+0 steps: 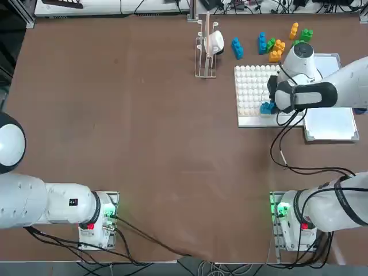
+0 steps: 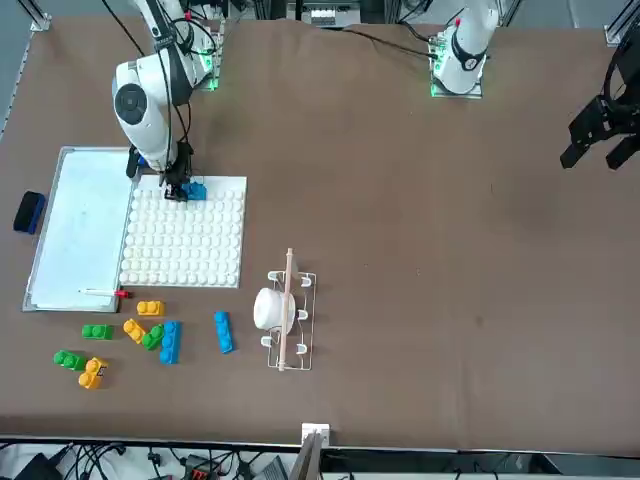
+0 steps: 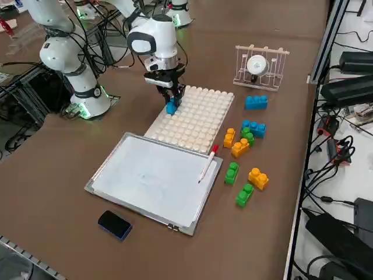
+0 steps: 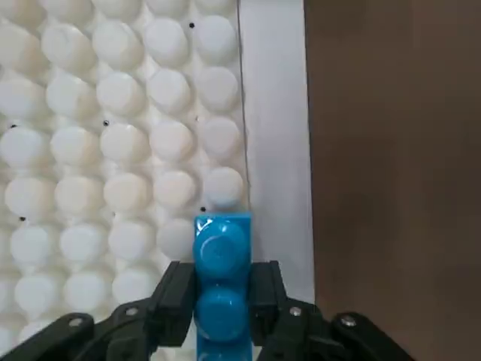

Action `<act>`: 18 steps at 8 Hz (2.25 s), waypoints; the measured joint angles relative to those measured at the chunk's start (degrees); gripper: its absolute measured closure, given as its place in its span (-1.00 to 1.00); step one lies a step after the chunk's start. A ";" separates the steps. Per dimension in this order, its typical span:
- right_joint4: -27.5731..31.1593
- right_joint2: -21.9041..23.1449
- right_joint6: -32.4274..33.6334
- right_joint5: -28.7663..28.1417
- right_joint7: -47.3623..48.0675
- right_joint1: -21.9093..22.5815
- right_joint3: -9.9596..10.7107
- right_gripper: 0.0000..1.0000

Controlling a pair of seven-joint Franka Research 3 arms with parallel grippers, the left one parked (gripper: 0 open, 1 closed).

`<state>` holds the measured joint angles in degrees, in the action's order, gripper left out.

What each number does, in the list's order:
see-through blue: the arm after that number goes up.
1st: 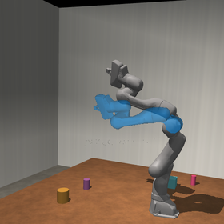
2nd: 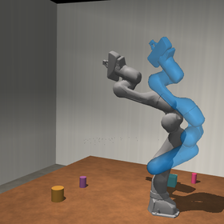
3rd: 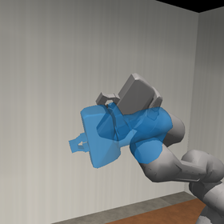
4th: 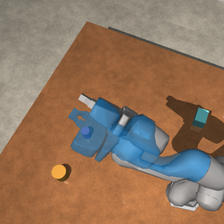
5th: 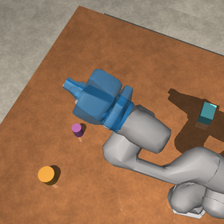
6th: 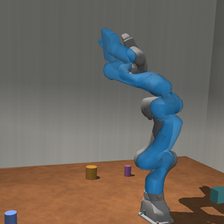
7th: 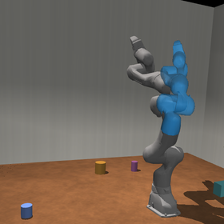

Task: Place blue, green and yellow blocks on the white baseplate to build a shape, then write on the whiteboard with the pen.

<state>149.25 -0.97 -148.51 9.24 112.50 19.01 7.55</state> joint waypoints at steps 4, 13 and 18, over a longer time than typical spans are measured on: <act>0.15 -0.51 -0.82 0.29 0.00 0.06 0.00 0.20; 1.02 -1.00 -2.88 1.37 0.12 0.71 0.37 0.20; 1.19 -0.90 -3.13 1.51 0.11 0.74 0.43 0.20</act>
<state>150.44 -1.87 -151.64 10.75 112.61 19.75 7.99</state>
